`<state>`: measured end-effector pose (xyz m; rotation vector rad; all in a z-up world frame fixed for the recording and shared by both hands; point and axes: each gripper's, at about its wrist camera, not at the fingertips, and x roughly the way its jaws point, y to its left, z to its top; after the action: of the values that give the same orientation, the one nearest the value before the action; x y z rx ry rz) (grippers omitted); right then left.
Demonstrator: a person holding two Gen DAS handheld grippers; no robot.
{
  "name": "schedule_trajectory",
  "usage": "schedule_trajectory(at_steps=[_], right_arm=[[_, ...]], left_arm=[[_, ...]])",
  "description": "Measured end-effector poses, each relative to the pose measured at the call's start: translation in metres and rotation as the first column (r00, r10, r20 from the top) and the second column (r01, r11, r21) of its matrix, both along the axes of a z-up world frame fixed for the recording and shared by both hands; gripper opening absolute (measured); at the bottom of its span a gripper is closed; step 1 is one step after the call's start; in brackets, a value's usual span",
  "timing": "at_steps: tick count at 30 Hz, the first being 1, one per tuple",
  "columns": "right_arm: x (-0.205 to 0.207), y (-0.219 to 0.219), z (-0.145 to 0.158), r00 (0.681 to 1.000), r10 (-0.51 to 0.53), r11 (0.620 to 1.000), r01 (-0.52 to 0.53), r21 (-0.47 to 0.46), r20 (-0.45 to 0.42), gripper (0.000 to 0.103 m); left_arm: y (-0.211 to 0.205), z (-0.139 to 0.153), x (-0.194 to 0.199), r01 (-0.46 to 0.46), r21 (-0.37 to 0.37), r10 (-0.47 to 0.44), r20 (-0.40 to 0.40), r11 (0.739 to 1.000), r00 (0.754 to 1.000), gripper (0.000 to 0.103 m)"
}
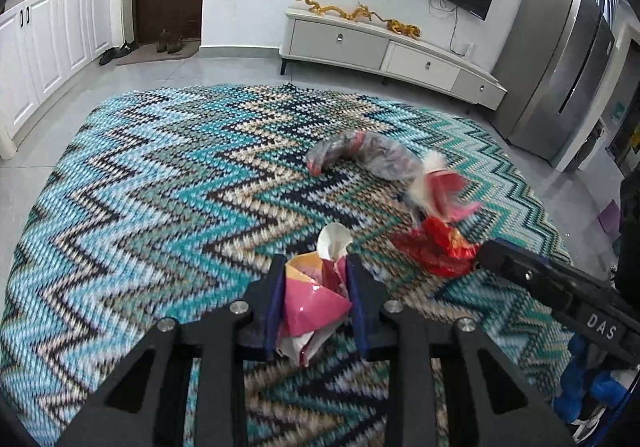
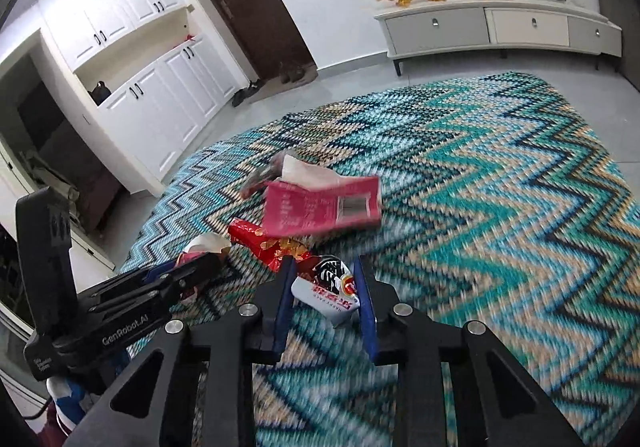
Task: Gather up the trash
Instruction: 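Grasp the pink wrapper with the left gripper while the right grasps the red-white snack bag, then carry the pink wrapper and red-white snack bag to the bin and release both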
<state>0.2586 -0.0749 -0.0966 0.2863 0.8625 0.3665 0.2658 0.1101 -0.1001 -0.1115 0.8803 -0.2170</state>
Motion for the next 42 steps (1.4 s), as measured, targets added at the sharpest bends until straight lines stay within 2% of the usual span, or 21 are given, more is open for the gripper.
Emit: schedule_trajectory(at_steps=[9,18,29,37,42], right_arm=[[-0.074,-0.009,0.022,1.000,-0.017,1.000,0.017,0.002,0.021,0.028],[-0.146,-0.030,0.054,0.994,-0.066,0.998,0.064,0.030,0.084,0.028],[-0.213,-0.056,0.102,0.971,-0.130,0.991,0.123,0.045,0.199,0.028],[-0.249,-0.079,0.125,0.947,-0.170,0.985,0.156,0.070,0.273,0.028],[-0.259,-0.099,0.129,0.934,-0.198,0.979,0.174,0.104,0.297,0.028]], left_arm=[[0.000,0.031,-0.061,0.028,-0.009,-0.027,0.053,1.000,0.998,0.027],[-0.003,0.067,-0.122,0.055,-0.010,-0.053,0.123,0.998,0.991,0.027],[-0.040,0.117,-0.193,0.083,0.109,-0.111,0.288,0.991,0.951,0.027],[-0.065,0.136,-0.228,0.097,0.180,-0.156,0.353,0.979,0.923,0.027],[-0.086,0.143,-0.237,0.099,0.229,-0.181,0.370,0.968,0.911,0.027]])
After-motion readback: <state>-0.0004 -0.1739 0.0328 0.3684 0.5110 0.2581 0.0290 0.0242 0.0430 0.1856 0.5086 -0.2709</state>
